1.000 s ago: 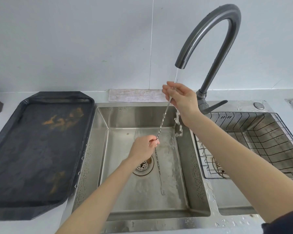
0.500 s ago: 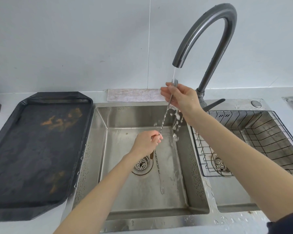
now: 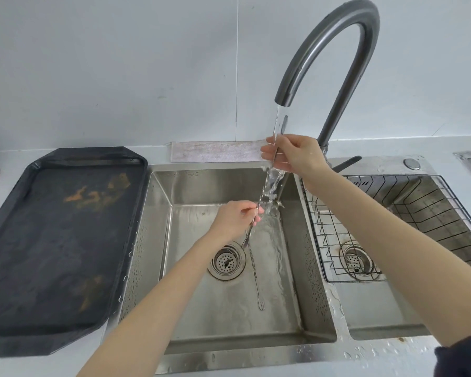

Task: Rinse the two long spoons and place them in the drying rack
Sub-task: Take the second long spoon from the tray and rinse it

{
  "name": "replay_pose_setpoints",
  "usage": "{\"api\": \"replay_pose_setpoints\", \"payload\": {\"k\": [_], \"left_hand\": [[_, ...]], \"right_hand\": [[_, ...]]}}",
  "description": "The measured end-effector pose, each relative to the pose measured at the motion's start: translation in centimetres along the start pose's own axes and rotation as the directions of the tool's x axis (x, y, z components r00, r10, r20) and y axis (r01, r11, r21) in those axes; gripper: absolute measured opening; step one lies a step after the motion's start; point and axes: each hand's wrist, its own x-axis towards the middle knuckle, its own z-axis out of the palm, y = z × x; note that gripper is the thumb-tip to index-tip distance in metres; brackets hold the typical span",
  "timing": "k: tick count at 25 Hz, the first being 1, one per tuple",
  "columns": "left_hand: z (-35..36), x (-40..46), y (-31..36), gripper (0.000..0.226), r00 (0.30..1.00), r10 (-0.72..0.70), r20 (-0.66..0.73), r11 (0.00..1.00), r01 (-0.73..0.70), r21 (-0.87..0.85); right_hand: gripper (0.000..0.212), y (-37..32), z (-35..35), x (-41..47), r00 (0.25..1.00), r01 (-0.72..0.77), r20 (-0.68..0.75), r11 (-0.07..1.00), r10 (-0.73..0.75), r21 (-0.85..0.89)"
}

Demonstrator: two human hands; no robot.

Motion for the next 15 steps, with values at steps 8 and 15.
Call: {"api": "replay_pose_setpoints", "payload": {"k": [8,15], "left_hand": [[-4.3,-1.0,1.8,0.024,0.987,-0.079,0.138,0.905,0.129,-0.405],[-4.1,-0.6,3.5,0.025,0.978,0.033,0.207,0.795,0.100,-0.598]], "right_hand": [[0.009,4.8,0.5,0.4,0.958,-0.273,0.105,0.960,0.266,0.056],[0.018,5.9,0.1,1.1,0.932,-0.361,0.084,0.883,0.352,0.300]]}}
